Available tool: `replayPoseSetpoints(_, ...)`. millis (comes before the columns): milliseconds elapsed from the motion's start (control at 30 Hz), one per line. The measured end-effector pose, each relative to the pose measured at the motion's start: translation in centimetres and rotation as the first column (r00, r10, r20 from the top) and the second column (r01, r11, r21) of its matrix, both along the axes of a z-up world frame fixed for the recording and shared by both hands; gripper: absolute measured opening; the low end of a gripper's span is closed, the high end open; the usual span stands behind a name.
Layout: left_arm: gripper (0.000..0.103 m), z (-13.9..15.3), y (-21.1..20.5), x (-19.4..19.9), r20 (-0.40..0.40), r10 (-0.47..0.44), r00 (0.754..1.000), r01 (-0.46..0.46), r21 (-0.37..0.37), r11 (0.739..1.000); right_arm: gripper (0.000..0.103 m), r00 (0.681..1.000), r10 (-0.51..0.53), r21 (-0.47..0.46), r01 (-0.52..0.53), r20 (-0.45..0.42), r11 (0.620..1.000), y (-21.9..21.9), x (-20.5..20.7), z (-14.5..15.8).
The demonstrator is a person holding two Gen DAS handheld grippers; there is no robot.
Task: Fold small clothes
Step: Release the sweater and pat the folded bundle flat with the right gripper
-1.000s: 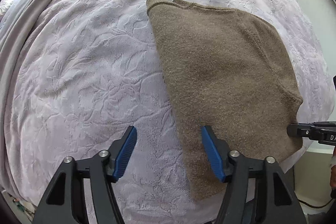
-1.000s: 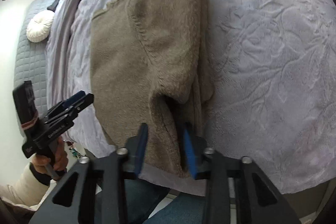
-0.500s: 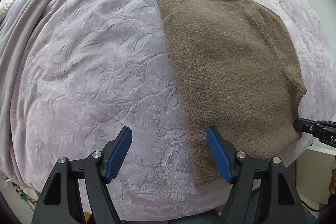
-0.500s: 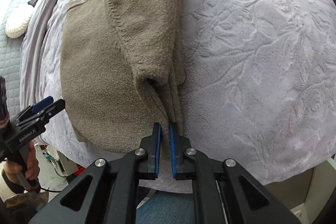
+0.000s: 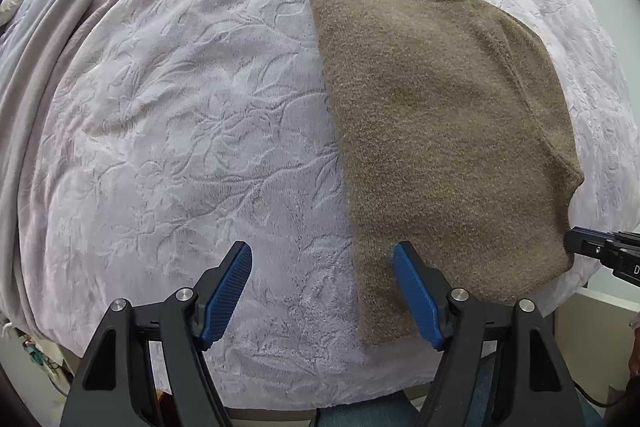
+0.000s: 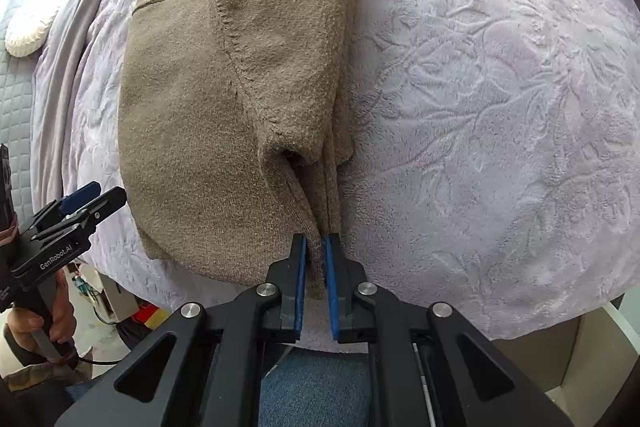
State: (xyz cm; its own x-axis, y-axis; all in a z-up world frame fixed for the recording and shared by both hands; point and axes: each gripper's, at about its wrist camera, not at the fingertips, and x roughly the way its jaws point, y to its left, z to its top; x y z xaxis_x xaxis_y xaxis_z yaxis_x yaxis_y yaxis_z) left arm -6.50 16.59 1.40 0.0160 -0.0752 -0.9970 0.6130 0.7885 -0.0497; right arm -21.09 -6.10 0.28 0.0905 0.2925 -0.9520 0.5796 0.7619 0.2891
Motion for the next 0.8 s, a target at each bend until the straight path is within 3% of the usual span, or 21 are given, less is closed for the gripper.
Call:
replayPoseSetpoints(100, 0.075, 0.0, -0.1, 0.1, -0.001, -0.002, 1.000, 0.002, 0.009, 1.000, 0.011, 1.000, -0.009, -0.013, 0.009, 0.003, 1.000, -0.1, -0.2, 0.4)
replayPoseSetpoints(200, 0.075, -0.1, -0.3, 0.0, -0.003, -0.004, 1.000, 0.004, 0.014, 1.000, 0.011, 0.998, -0.024, -0.050, 0.027, 0.060, 0.998, -0.2, -0.1, 1.9)
replayPoseSetpoints(333, 0.075, -0.3, -0.5, 0.0, -0.006, -0.003, 1.000, 0.004, 0.024, 1.000, 0.011, 0.990, 0.037, -0.133, -0.019, 0.134, 0.991, 0.6, 2.1, 3.6)
replayPoseSetpoints(500, 0.075, -0.3, -0.9, 0.5, -0.012, -0.004, 1.000, 0.005, 0.036, 0.999, 0.010, 0.990, 0.121, -0.202, -0.105, 0.068, 0.974, 1.3, 5.5, 0.8)
replayPoseSetpoints(600, 0.075, -0.1, -1.3, 0.7, -0.014, -0.008, 1.000, 0.009, 0.041, 0.999, 0.010, 0.994, 0.105, -0.167, -0.101, 0.014, 0.981, 0.6, 5.9, -1.4)
replayPoseSetpoints(800, 0.075, 1.4, -1.7, 1.5, -0.002, 0.011, 1.000, -0.011, 0.015, 1.000, 0.011, 0.997, 0.051, -0.116, -0.043, 0.067, 0.992, -0.1, 5.0, 1.9)
